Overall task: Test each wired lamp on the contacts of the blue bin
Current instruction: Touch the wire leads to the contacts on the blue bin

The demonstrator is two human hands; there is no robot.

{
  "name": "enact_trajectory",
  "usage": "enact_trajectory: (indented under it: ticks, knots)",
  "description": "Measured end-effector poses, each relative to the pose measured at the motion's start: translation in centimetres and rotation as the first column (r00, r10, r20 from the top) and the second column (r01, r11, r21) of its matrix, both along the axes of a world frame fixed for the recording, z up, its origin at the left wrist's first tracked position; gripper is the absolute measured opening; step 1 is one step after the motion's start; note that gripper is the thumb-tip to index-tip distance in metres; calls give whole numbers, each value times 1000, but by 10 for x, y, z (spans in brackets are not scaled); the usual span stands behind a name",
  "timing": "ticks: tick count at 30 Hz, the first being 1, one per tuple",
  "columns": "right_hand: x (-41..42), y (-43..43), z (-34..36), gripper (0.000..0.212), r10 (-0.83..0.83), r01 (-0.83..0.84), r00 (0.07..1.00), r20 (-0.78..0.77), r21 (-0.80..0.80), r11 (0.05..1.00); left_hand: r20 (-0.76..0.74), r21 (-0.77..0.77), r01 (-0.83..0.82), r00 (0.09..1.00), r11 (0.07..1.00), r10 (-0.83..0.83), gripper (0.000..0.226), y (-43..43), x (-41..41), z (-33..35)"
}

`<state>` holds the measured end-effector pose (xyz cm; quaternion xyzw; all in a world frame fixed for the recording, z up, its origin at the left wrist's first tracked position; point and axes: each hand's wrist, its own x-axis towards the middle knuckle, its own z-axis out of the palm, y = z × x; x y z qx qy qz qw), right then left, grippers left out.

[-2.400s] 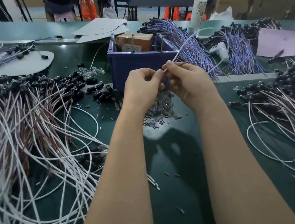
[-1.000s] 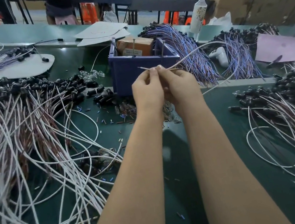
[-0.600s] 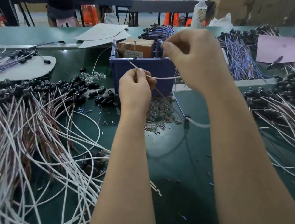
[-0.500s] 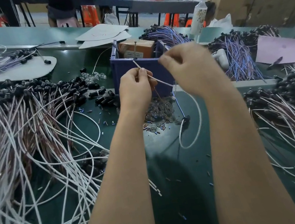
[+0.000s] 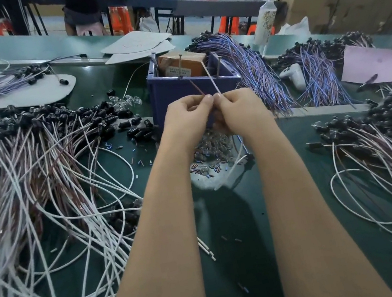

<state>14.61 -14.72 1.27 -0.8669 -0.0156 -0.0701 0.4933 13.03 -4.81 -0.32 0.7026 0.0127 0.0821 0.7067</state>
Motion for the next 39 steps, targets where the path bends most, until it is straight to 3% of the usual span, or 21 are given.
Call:
enact_trajectory:
  ticks: [3, 8, 12, 16, 22, 39]
  knots:
    - [-1, 2, -3, 46, -10, 11, 1000, -17, 66, 998, 21, -49, 25, 999, 999, -24, 13, -4, 0, -1]
    - [1, 4, -4, 40, -17, 23, 997, -73, 92, 995, 2, -59, -137, 991, 989, 137, 19, -5, 7, -7]
    - [0, -3, -5, 43, -161, 163, 984, 74, -18, 986, -34, -111, -204, 979, 973, 202, 14, -1, 11, -11]
    - [-2, -6, -5, 45, -198, 214, 965, 170, -80, 974, 1, -58, -251, 968, 966, 252, 5, 0, 11, -12]
    - [3, -3, -8, 23, -188, 194, 977, 99, -55, 980, 58, 23, -293, 955, 956, 292, 7, 0, 14, -9]
    - [8, -8, -12, 23, -132, 142, 985, 112, -84, 986, 62, 33, -295, 954, 955, 293, 7, -4, 25, -11]
